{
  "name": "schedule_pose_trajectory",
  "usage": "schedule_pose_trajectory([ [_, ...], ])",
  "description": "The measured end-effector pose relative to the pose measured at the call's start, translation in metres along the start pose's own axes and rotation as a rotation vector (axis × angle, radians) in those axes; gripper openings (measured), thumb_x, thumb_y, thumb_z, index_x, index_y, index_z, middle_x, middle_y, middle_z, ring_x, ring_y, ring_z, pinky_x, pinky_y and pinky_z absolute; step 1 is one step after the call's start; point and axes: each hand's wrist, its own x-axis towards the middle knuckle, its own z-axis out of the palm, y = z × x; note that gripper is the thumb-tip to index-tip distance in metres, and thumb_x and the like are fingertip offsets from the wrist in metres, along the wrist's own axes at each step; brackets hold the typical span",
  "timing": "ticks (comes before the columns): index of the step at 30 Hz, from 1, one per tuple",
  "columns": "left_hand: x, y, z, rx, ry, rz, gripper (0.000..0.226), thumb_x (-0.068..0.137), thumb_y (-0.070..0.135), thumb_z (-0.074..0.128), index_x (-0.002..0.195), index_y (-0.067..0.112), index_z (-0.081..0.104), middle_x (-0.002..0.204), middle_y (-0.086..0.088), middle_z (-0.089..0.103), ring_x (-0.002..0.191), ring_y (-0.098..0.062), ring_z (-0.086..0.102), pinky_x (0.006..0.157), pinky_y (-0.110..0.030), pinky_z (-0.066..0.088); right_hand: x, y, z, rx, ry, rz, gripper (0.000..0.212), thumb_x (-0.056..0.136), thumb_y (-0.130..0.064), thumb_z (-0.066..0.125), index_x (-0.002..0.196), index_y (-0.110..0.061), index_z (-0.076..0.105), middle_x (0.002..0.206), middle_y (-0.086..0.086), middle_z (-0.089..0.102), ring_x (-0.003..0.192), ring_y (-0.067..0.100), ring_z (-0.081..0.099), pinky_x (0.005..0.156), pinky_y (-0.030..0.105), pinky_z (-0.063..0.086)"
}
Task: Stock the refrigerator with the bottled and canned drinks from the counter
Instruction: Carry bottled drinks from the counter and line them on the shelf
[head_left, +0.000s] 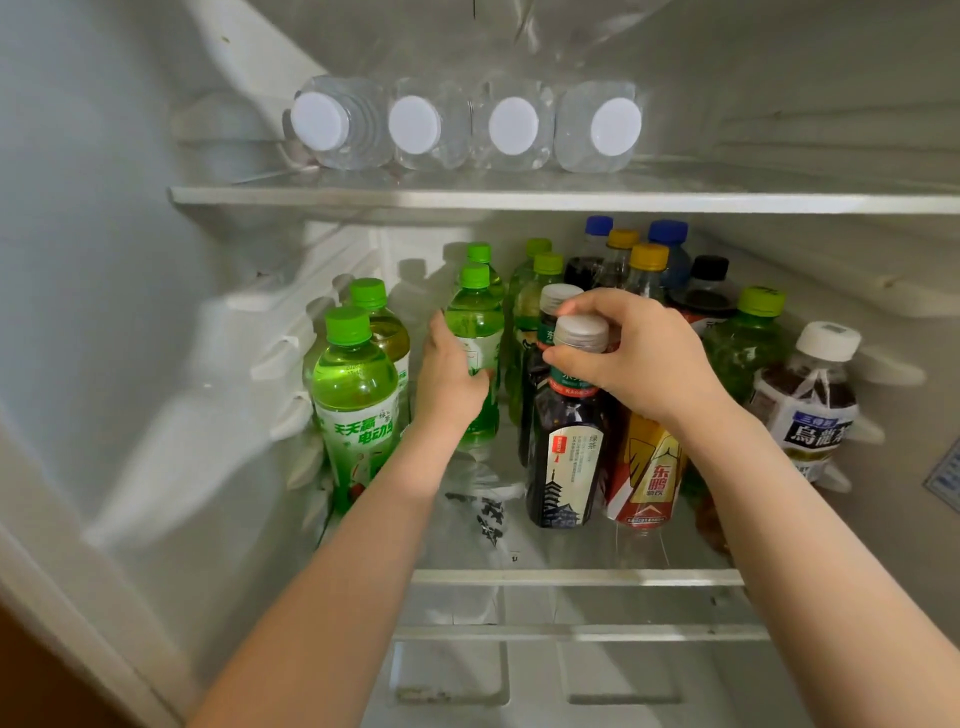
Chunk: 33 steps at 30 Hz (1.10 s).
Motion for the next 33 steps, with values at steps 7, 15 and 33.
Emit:
schedule_pose_trajectory([
  [7, 0.010, -0.004, 0.007, -0.011, -0.010, 0.021, 0.088, 0.085, 0.013, 0.069, 0.149, 0.008, 0.008, 0.146, -0.013, 0.039, 0.131, -0.028, 0.043, 0.107, -0.043, 0.038, 0.000, -0.001, 0.001, -0.006, 0.003, -0.002, 0.041, 0.074, -0.044, 0.073, 0.111, -0.031, 0.062, 0.112, -0.011, 0.066, 0.103, 0.014, 0.060, 0.088, 0.042, 0.050],
  [15, 0.014, -0.005, 0.014, -0.001, 0.005, 0.005, 0.084, 0.088, 0.017, 0.066, 0.148, 0.009, 0.008, 0.145, -0.015, 0.040, 0.129, -0.030, 0.045, 0.105, -0.042, 0.040, 0.000, -0.001, 0.002, -0.012, -0.004, -0.006, 0.042, 0.074, -0.043, 0.072, 0.113, -0.030, 0.062, 0.113, -0.009, 0.065, 0.103, 0.015, 0.060, 0.088, 0.043, 0.051],
  [33, -0.120, -0.010, -0.042, -0.121, 0.579, 0.466, 0.022, 0.083, 0.013, 0.058, 0.105, 0.011, 0.057, 0.107, -0.002, 0.056, 0.102, -0.011, 0.054, 0.089, -0.027, 0.047, 0.001, 0.000, -0.001, -0.011, -0.017, 0.005, 0.043, 0.074, -0.047, 0.072, 0.114, -0.032, 0.061, 0.113, -0.009, 0.065, 0.104, 0.015, 0.060, 0.087, 0.043, 0.051],
])
